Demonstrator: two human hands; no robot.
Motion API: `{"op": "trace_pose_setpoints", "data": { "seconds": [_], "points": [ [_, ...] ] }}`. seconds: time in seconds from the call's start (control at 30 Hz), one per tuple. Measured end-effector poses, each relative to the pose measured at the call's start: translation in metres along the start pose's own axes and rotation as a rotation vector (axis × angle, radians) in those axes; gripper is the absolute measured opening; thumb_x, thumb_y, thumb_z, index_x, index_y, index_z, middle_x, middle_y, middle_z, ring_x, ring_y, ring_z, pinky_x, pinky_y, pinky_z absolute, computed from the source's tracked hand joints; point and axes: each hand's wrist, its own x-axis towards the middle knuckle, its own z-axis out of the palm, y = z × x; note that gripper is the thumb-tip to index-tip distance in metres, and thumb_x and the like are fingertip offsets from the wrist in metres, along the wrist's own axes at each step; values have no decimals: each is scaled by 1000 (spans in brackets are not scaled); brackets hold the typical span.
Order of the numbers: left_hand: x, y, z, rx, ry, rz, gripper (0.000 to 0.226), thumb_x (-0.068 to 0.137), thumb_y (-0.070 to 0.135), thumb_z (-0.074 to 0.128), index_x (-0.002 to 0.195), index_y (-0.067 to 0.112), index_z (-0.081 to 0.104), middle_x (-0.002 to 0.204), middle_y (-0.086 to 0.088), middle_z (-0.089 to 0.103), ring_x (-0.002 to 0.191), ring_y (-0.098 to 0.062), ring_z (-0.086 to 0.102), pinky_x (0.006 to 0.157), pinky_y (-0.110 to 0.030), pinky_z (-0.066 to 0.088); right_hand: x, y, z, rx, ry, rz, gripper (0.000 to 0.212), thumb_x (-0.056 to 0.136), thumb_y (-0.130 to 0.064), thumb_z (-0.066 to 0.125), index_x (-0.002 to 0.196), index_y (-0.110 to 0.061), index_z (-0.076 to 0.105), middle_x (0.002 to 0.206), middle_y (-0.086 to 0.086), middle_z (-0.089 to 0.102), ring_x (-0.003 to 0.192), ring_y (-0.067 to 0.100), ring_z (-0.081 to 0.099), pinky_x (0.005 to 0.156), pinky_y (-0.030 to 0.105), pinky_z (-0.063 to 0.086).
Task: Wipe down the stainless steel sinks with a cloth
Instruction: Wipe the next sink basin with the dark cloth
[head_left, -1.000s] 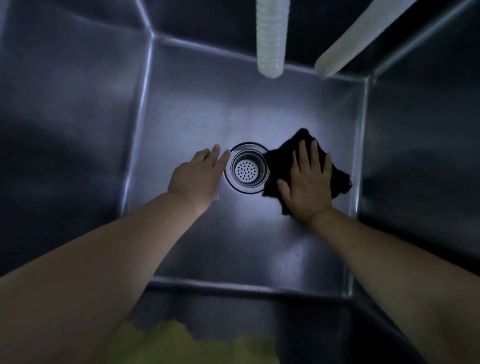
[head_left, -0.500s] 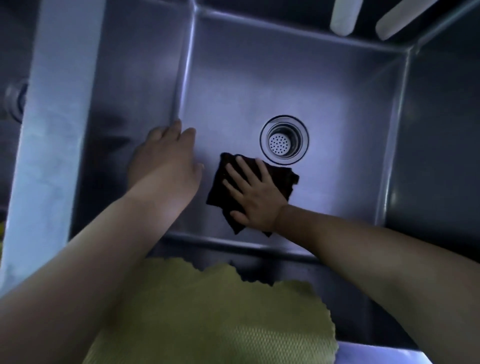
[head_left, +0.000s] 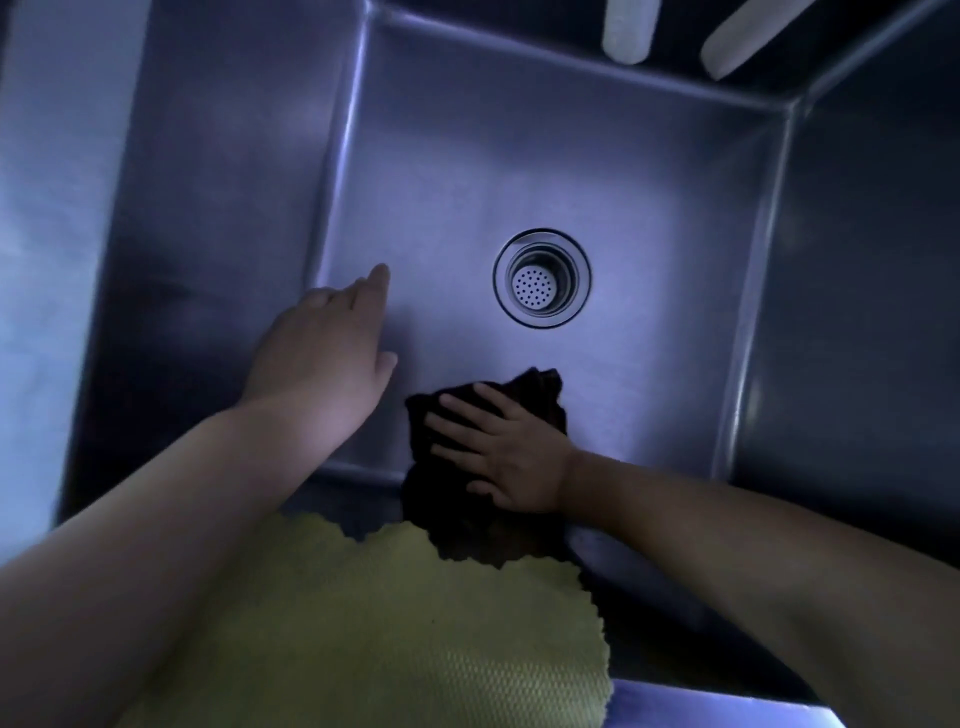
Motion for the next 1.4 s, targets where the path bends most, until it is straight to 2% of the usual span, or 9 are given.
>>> {"op": "trace_pose_setpoints", "data": {
  "seconds": [0.2,0.33,0.5,0.6,0.8,0.97,1.13,1.27,1.4],
  "points": [
    [-4,16,17,114,-82,220,72,82,27,63,144,13,31,141,-10,46,119,-32,49,96,-44,42,-81,55,-6,-57,-46,200,63,78,-49,49,130,-15,56,148,12,39,139,38,30,111,60,17],
    [10,35,38,287,-223,363,76,84,30,60,147,20,19,155,-7,22,134,-26,34,104,-41,31,-96,86,-13,-108,-60,472,71,73,-49,45,132,-10,53,149,14,36,139,40,28,111,59,18],
    [38,48,60,478,-320,266,100,81,36,67,148,13,-3,156,-19,-3,142,-39,8,106,-62,24,-104,124,-23,-105,-72,810,73,78,-47,41,139,-6,43,155,15,25,143,37,18,113,59,13],
    [46,47,70,487,-363,213,120,73,47,73,147,8,-12,155,-25,-8,141,-45,7,106,-62,24,-105,134,-25,-78,-62,1006,73,81,-45,37,144,-7,35,157,13,17,145,34,10,114,58,9],
    [45,52,80,423,-338,213,100,85,28,64,147,0,-9,151,-35,-6,137,-55,10,107,-57,27,-86,95,-15,-10,4,1336,72,85,-43,38,146,-5,29,157,17,13,145,36,4,113,60,0],
    [46,57,77,405,-367,184,87,91,16,55,147,-1,-9,151,-35,-6,138,-55,8,108,-57,26,-50,33,-2,225,-61,1683,76,91,-50,35,149,-3,16,158,18,-1,144,36,-10,106,69,-7],
    [51,65,72,398,-398,172,62,95,-5,27,145,-5,-10,150,-38,-6,136,-57,7,108,-58,25,-49,28,-9,598,-196,1884,84,93,-60,26,150,-8,-8,153,12,-30,137,34,-32,105,66,-12],
    [48,62,70,377,-371,177,74,95,8,44,146,-4,-8,151,-35,-4,137,-55,11,107,-56,29,-37,7,-17,939,-295,2116,92,91,-64,27,148,-4,-13,153,19,-25,138,42,-27,108,62,-13],
    [47,62,68,369,-381,168,82,91,14,53,146,-5,-4,150,-35,1,136,-55,14,105,-57,30,-28,11,-19,1119,-160,2306,93,90,-66,28,149,-2,-5,155,23,-17,140,43,-21,110,60,-12]
  ]
}}
